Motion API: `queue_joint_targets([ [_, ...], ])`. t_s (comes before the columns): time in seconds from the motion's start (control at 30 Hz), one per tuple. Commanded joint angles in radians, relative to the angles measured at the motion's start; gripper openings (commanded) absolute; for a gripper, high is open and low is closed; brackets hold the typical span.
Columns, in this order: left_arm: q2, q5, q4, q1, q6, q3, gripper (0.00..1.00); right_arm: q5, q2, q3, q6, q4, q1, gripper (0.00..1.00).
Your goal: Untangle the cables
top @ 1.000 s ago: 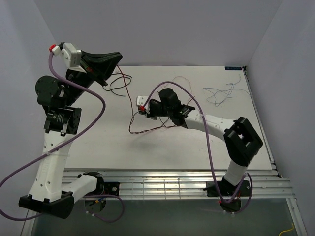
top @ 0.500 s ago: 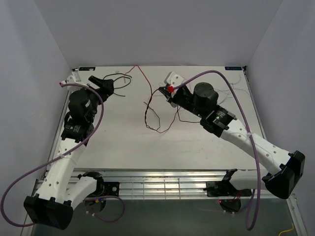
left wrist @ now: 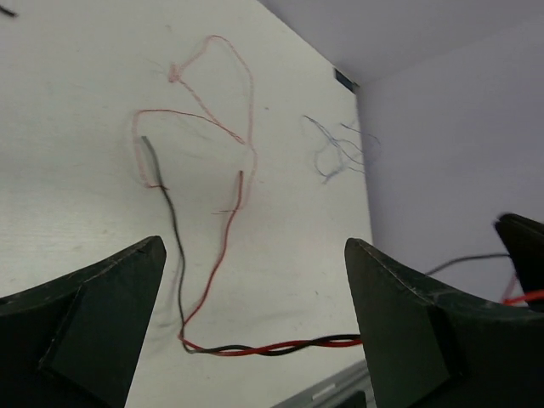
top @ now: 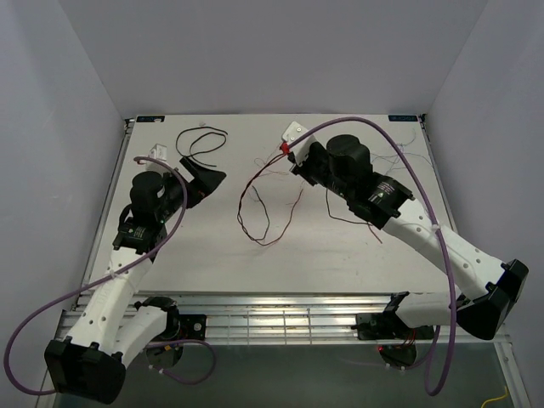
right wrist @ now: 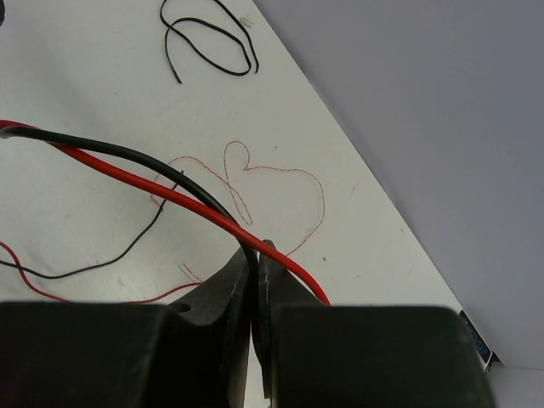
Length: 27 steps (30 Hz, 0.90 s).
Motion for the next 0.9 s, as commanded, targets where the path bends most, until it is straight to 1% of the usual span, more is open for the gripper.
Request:
queue_joint_targets([
  [0.0, 0.001, 0.363, 0.199, 0.001, 0.019, 0.005, 0.98, -0.058, -0.033, 0.016, -0.092, -0.030, -0.001, 0.08],
  [0.03, 0.008, 0.408, 0.220, 0.001, 0.024, 0.016, 0.98, -0.075, -0.052, 0.002, -0.109, -0.025, -0.001, 0.08],
  [0.07, 0.028, 0.449, 0.259, 0.003, 0.028, 0.030, 0.98, -0.130, -0.059, -0.011, -0.130, -0.025, -0.001, 0.08],
  [0.1, 0.037, 0.529, 0.317, 0.003, 0.038, 0.038, 0.98, -0.158, -0.067, -0.033, -0.152, -0.030, -0.001, 0.08],
  [0.13, 0.050, 0.558, 0.341, 0.001, 0.050, 0.047, 0.98, -0.213, -0.087, -0.046, -0.202, -0.031, -0.001, 0.08],
  [0.17, 0.076, 0.580, 0.355, -0.001, 0.053, 0.061, 0.98, -0.301, -0.099, -0.061, -0.231, -0.035, -0.001, 0.08],
  [0.23, 0.111, 0.655, 0.366, -0.001, 0.064, 0.113, 0.98, -0.394, -0.139, -0.115, -0.315, -0.032, 0.001, 0.08],
  [0.27, 0.143, 0.696, 0.367, -0.008, 0.065, 0.145, 0.98, -0.482, -0.163, -0.150, -0.342, -0.025, -0.001, 0.08],
  [0.3, 0.157, 0.697, 0.367, -0.016, 0.070, 0.159, 0.98, -0.520, -0.164, -0.162, -0.354, -0.025, -0.001, 0.08],
  [0.33, 0.168, 0.730, 0.367, -0.025, 0.076, 0.171, 0.98, -0.541, -0.171, -0.167, -0.354, -0.009, -0.001, 0.08],
  [0.43, 0.195, 0.752, 0.372, -0.082, 0.113, 0.206, 0.98, -0.617, -0.145, -0.126, -0.362, -0.082, -0.001, 0.08],
  [0.53, 0.241, 0.747, 0.376, -0.135, 0.108, 0.240, 0.98, -0.739, -0.113, -0.088, -0.426, -0.162, -0.001, 0.08],
  [0.57, 0.258, 0.761, 0.376, -0.160, 0.104, 0.248, 0.98, -0.802, -0.110, -0.084, -0.445, -0.192, -0.001, 0.08],
  [0.73, 0.359, 0.755, 0.364, -0.272, 0.113, 0.266, 0.98, -0.902, -0.098, -0.072, -0.537, -0.263, 0.001, 0.08],
  [0.77, 0.373, 0.751, 0.363, -0.281, 0.107, 0.266, 0.98, -0.942, -0.096, -0.058, -0.557, -0.313, 0.001, 0.08],
  [0.8, 0.390, 0.750, 0.359, -0.284, 0.085, 0.266, 0.98, -0.960, -0.089, -0.049, -0.602, -0.340, 0.005, 0.08],
  [0.87, 0.438, 0.760, 0.355, -0.293, 0.067, 0.279, 0.98, -0.985, -0.087, -0.038, -0.635, -0.375, 0.013, 0.08],
])
